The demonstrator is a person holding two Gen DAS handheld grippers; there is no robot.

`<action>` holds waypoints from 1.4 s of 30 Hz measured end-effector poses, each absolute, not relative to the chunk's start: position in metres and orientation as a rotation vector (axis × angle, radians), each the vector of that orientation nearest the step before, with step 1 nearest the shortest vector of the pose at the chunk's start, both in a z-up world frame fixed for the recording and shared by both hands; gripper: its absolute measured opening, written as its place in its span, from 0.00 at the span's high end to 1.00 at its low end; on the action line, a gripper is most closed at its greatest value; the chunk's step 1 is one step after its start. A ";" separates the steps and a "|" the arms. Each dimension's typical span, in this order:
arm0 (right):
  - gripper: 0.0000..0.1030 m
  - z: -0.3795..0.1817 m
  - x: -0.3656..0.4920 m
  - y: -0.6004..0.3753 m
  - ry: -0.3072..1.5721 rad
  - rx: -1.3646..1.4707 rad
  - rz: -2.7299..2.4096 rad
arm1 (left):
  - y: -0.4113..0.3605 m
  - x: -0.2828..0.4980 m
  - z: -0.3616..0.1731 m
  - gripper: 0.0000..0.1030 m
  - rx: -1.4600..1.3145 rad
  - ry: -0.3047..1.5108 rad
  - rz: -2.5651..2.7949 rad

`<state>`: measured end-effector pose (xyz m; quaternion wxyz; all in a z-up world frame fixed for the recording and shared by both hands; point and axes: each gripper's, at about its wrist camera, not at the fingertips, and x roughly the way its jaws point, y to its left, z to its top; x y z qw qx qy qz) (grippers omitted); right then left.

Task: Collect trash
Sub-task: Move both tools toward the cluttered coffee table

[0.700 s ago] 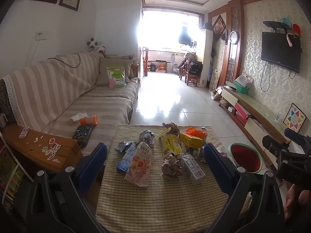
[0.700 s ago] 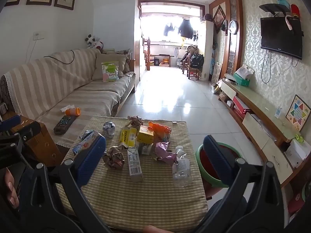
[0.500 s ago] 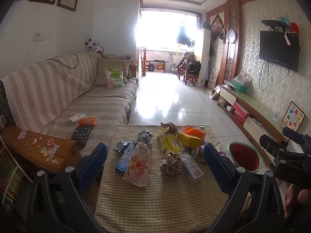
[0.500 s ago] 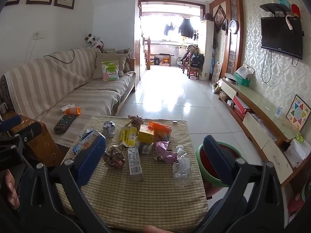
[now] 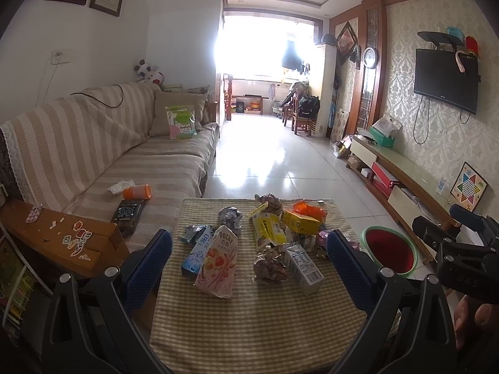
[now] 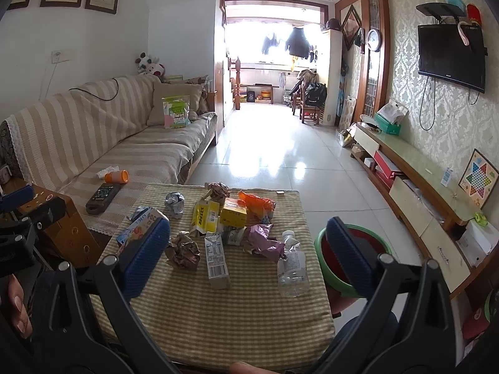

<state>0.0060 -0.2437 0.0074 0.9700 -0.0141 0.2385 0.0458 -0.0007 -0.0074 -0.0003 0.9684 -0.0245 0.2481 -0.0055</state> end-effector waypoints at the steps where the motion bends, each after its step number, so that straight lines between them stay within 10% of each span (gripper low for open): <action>1: 0.04 0.008 0.006 -0.244 0.482 -0.028 0.092 | -0.008 -0.001 0.000 0.08 -0.050 0.502 -0.012; 42: 0.04 0.002 0.008 -0.246 0.501 -0.022 0.101 | -0.008 0.001 -0.003 0.08 -0.052 0.507 -0.013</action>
